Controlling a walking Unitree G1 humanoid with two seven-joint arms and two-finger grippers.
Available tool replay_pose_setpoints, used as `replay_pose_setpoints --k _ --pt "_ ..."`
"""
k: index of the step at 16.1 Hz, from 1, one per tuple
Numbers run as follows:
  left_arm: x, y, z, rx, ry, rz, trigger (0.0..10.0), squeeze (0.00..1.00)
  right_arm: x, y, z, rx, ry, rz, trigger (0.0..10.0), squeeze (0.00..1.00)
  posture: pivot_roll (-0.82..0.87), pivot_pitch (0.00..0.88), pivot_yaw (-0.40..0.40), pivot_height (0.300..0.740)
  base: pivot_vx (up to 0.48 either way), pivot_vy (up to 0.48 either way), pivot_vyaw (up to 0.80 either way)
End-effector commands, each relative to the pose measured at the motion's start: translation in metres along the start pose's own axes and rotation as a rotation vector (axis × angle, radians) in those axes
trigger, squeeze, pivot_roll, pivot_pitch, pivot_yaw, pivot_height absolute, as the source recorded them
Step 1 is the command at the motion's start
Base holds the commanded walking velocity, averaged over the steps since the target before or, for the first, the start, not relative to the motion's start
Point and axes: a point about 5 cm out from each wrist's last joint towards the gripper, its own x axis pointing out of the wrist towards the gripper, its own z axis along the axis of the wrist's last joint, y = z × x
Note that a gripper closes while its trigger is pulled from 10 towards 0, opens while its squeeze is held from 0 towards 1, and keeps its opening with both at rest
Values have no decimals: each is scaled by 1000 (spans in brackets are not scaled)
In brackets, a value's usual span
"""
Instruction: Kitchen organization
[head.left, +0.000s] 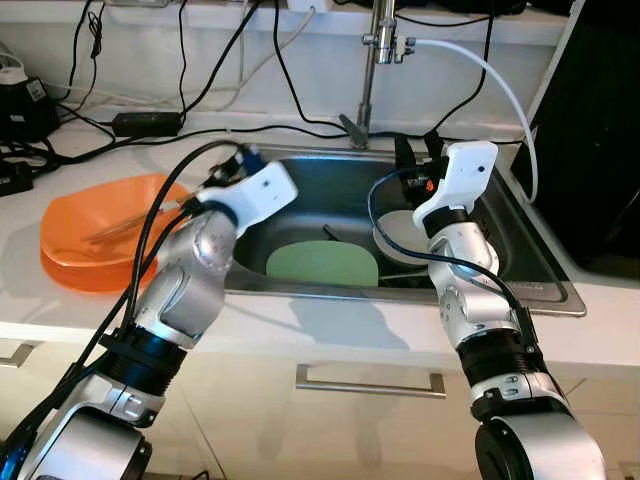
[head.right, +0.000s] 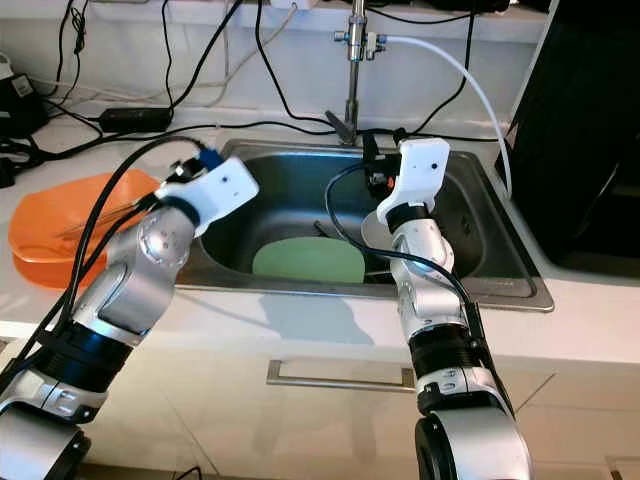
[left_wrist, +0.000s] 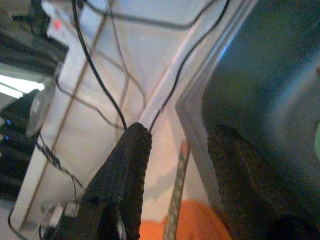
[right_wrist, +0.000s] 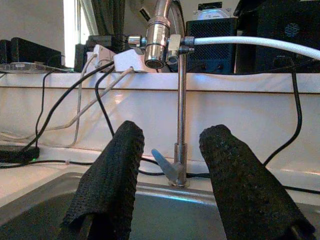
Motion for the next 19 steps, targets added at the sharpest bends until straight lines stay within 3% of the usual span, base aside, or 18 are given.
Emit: replay_pose_setpoints --k 1,7,9,10,11,12,16,19 --pt "1 -2 -8 -1 25 12 10000 0 2 -4 2 2 -1 -10 10000 0 83 0 -11 740 0 0 0" --pt "7 -3 -16 46 51 49 10000 0 2 -1 1 9 7 12 10000 0 80 0 -14 740 0 0 0" --pt "9 -1 -15 41 51 65 10000 0 1 4 -1 69 32 124 10000 0 78 0 -14 740 0 0 0" --pt "10 1 -14 41 48 74 10000 0 -4 11 -2 92 60 290 10000 0 78 0 -14 740 0 0 0" --pt "10 1 -13 42 44 76 10000 0 -12 18 -5 38 89 442 10000 0 78 0 -14 740 0 0 0" --pt "10 1 -13 43 42 77 10000 0 -15 19 -6 11 93 482 10000 0 78 0 -14 740 0 0 0" --pt "11 2 -7 53 23 90 10000 0 -32 27 -9 78 142 703 10000 0 77 0 -16 740 0 0 0" --pt "13 3 -7 57 22 88 10000 0 -39 30 -7 100 141 781 10000 0 78 0 -10 740 0 0 0"
